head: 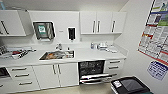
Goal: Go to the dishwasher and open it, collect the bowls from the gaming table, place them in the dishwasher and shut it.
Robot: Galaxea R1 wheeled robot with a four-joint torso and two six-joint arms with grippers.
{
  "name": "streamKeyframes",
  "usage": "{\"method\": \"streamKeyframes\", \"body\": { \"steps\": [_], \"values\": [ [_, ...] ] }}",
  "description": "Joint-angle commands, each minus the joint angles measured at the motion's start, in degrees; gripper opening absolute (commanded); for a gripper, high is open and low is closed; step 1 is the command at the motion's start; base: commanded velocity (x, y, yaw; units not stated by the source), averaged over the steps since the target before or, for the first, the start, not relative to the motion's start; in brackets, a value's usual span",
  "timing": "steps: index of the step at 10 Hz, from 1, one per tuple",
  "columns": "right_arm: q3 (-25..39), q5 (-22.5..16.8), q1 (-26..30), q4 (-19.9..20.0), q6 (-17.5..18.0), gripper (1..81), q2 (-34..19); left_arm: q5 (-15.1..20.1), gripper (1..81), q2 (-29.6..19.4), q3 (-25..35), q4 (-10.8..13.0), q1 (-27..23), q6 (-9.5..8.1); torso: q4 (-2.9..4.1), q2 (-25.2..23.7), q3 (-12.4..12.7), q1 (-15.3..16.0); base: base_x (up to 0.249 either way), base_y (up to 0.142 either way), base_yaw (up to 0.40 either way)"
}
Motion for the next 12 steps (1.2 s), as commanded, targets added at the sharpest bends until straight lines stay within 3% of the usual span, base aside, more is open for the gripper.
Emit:
{"method": "streamKeyframes", "body": {
  "steps": [1,12],
  "values": [
    [0.1,-2.5,1.4,0.4,0.1,1.0,-0.4,2.0,1.0,-0.3,-0.4,-0.2,-2.3,0.06,0.00,0.0,0.0,0.0,0.193,0.000,0.000],
    [0.1,-2.2,1.0,0.1,0.1,1.0,-0.5,2.0,1.0,-0.2,-0.3,-0.2,-2.3,0.06,0.00,0.0,0.0,0.0,0.179,0.000,0.000]
  ]
}}
